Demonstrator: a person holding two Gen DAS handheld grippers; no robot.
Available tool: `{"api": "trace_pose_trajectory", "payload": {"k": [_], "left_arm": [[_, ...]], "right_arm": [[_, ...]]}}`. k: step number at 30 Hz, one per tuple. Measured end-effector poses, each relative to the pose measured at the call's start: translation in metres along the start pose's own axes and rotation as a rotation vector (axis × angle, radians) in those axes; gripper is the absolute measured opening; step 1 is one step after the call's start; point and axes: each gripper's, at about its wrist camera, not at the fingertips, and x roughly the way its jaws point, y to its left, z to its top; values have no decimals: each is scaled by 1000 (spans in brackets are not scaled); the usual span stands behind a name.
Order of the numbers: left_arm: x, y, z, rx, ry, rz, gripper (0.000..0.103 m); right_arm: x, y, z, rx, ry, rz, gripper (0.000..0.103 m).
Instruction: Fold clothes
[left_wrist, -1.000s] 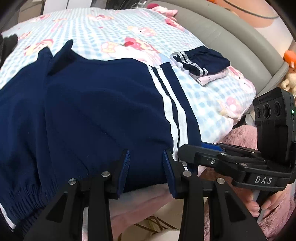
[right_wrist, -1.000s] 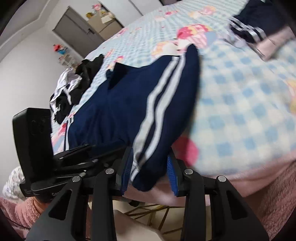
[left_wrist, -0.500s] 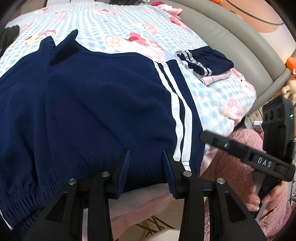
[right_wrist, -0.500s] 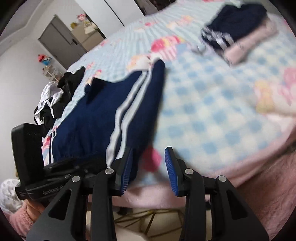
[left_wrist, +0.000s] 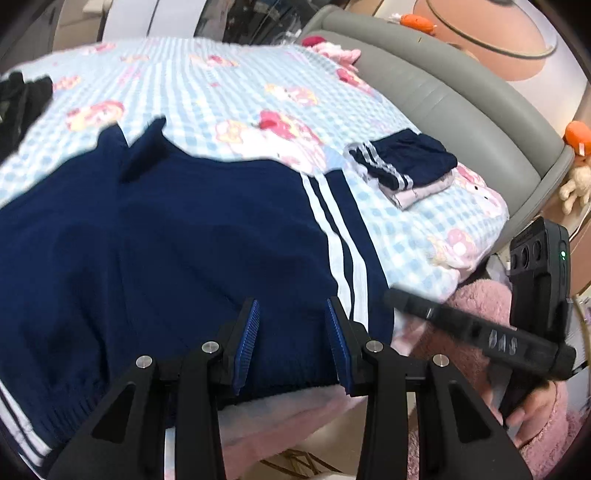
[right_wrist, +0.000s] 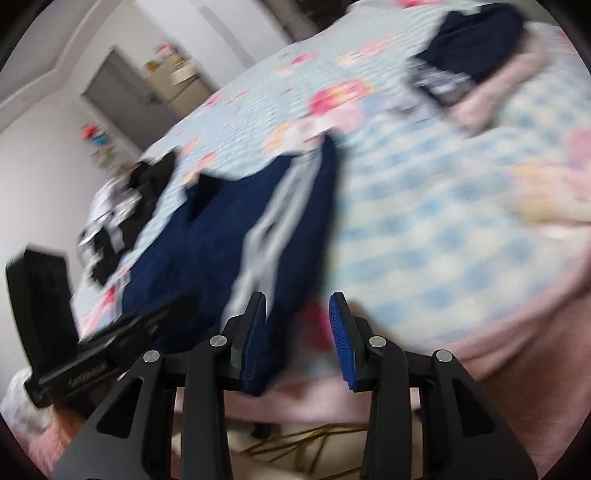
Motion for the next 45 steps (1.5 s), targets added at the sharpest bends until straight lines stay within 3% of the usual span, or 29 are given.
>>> {"api": "trace_pose_trajectory", "payload": {"k": [2, 5, 9, 15, 18, 22, 25, 30, 33, 37, 39, 41, 45], "left_arm": [[3, -2, -2, 4, 17, -9, 39], [9, -7, -2, 16, 38, -15, 39], [15, -11, -3, 30, 51, -27, 39], [7, -14, 3, 7, 34, -113, 39], [7, -1, 8, -54, 42, -154, 39], [2, 21, 14, -166, 39, -261, 39], [-4, 23, 17, -184, 29, -303, 39], [-9, 14, 22, -166, 14, -311, 39], [-4, 4, 23, -126, 44, -303, 41], [11, 11, 26, -181, 86, -336, 44], [18, 11, 27, -191, 109, -338, 42], [24, 6, 29, -161, 131, -288, 38], [20, 16, 31, -214, 79, -282, 16]], "right_arm": [[-6, -11, 3, 20, -8, -85, 37], [2, -6, -1, -27, 55, -69, 37], [21, 25, -12, -236, 118, -94, 37], [19, 25, 0, -194, 69, 69, 37], [26, 29, 4, -185, 70, 109, 37], [26, 38, 4, -168, 57, 187, 37], [22, 48, 2, -189, 27, 216, 37], [29, 59, 0, -194, 25, 192, 37], [32, 55, 1, -170, 35, 186, 37], [29, 67, -5, -243, 17, 157, 37], [27, 73, -8, -279, 8, 142, 37], [26, 79, -11, -313, 0, 127, 37], [26, 75, -9, -282, -1, 141, 40]]}}
